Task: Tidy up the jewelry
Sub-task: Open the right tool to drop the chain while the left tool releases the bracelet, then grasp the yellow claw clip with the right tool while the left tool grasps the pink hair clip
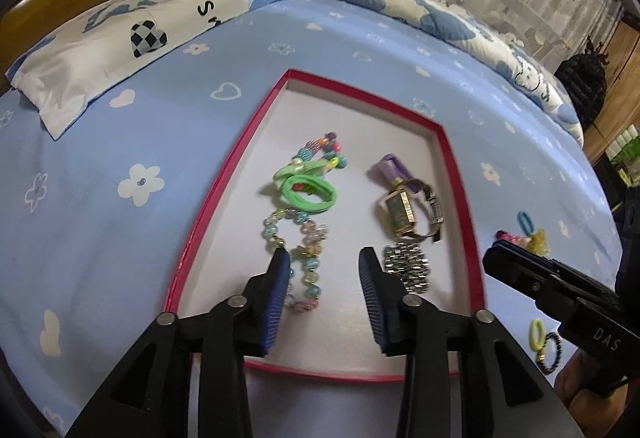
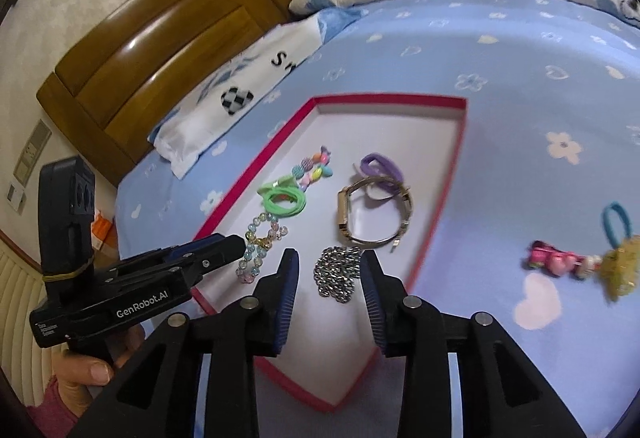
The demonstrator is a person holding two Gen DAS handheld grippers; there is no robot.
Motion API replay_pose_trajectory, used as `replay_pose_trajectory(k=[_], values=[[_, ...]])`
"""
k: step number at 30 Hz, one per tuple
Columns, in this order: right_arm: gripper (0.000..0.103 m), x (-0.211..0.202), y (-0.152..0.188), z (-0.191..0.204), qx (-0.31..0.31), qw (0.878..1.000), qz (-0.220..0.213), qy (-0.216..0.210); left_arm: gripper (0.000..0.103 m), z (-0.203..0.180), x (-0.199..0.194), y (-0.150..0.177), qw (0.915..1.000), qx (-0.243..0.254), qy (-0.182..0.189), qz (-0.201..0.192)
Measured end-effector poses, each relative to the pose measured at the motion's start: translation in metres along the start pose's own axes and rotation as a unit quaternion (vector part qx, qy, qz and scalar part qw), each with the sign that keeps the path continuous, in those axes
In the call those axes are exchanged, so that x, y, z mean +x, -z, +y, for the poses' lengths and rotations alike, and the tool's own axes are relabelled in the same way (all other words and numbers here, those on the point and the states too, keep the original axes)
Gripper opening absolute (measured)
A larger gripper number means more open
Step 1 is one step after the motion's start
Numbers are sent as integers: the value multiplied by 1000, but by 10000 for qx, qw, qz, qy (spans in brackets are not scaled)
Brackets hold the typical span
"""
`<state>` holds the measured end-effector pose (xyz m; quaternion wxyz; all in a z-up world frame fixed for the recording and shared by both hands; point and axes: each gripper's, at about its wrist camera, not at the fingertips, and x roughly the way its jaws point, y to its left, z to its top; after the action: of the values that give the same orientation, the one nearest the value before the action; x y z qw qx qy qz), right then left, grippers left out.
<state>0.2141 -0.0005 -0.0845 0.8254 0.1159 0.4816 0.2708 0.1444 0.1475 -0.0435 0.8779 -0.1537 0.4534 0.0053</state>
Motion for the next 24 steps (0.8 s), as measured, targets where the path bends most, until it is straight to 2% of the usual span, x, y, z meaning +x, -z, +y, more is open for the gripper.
replay_pose_trajectory(k=[4, 15, 16, 19, 24], values=[[38, -26, 4, -11, 95, 9996, -206, 137, 52, -8, -15, 5, 9998, -15, 127, -130], [43, -90, 24, -55, 509, 9946, -628, 644, 58, -44, -38, 14, 9977, 428, 505, -145], [46, -94, 26, -59, 543, 9940, -657, 685, 58, -48, -39, 15, 9972, 488, 543, -141], [51, -109, 31, -73, 674, 9912, -775, 831, 59, -58, -40, 16, 9960, 648, 599, -124], [53, -124, 39, -91, 839, 9874, -873, 1014, 61, -75, -35, 15, 9939, 881, 654, -61]])
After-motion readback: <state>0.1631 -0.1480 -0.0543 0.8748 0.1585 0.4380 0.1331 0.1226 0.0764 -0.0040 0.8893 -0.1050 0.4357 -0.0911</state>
